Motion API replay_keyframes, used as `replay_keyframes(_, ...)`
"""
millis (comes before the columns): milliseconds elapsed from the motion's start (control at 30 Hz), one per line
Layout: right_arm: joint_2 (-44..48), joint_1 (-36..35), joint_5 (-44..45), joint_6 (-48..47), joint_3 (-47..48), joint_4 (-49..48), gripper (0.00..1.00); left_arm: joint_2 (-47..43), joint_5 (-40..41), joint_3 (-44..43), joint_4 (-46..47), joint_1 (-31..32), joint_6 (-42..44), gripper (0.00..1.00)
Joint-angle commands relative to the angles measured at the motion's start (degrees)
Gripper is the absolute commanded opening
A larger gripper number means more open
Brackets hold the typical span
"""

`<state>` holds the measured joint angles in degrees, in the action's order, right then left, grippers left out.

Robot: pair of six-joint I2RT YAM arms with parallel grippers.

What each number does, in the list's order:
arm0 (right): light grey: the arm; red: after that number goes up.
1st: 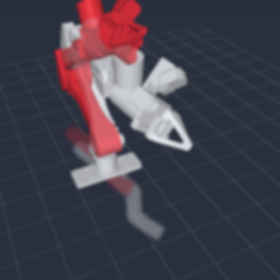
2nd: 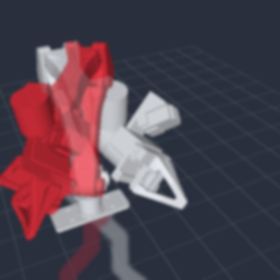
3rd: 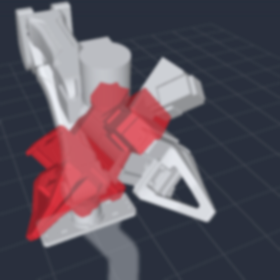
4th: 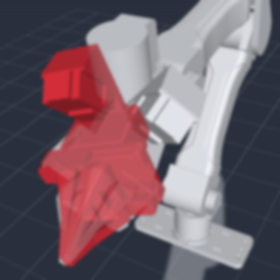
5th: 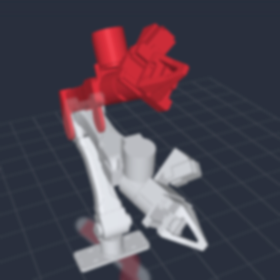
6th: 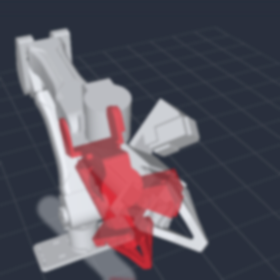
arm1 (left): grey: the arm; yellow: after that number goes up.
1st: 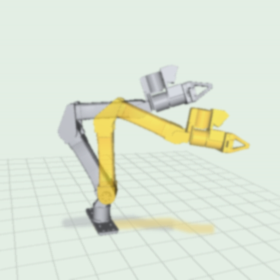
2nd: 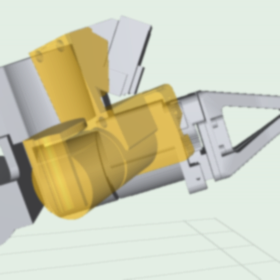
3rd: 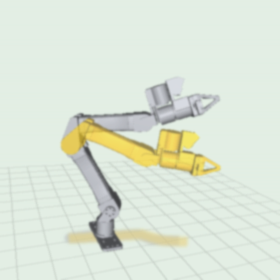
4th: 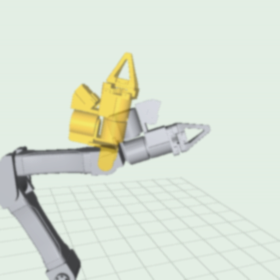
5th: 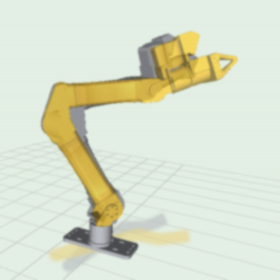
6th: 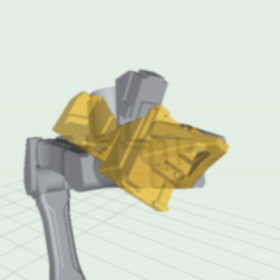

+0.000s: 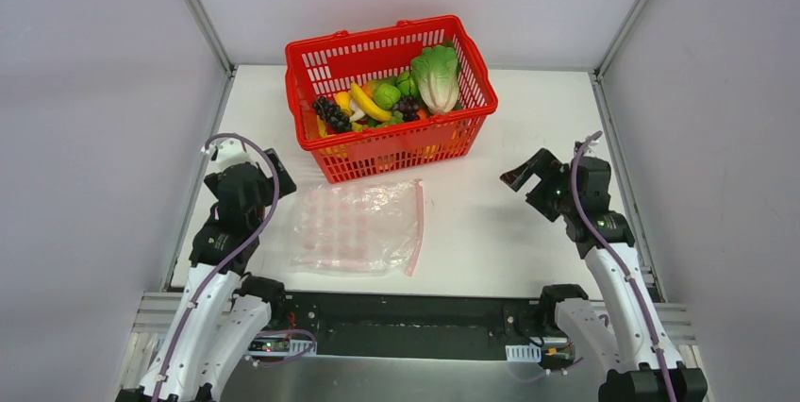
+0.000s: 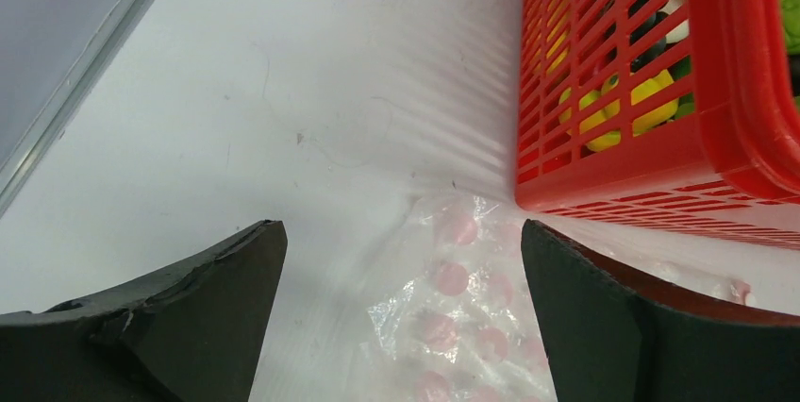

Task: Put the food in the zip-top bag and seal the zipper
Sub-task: Pick up the zipper food storage bag at the center of the board.

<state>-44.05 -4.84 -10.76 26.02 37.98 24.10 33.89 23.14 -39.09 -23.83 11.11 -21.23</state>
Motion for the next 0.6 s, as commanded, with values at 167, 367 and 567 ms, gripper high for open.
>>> replay_keyframes(167,-6.14,-6.87,-18.31,3.46,-2.29,-12.2,0.97,-1.7,-2.14,0.51,-5.45,-0.66,-9.9,1.0)
replay_keyframes(367,-10.21,-24.43,-7.4,6.39,-4.43,-15.22,0.91,-5.88,-15.07,5.62,0.04,-0.65,-8.47,1.0)
replay_keyframes(567,-15.18,-35.58,0.08,16.5,-8.86,-23.77,0.8,-9.52,-21.63,7.53,-1.9,-0.66,-8.01,1.0)
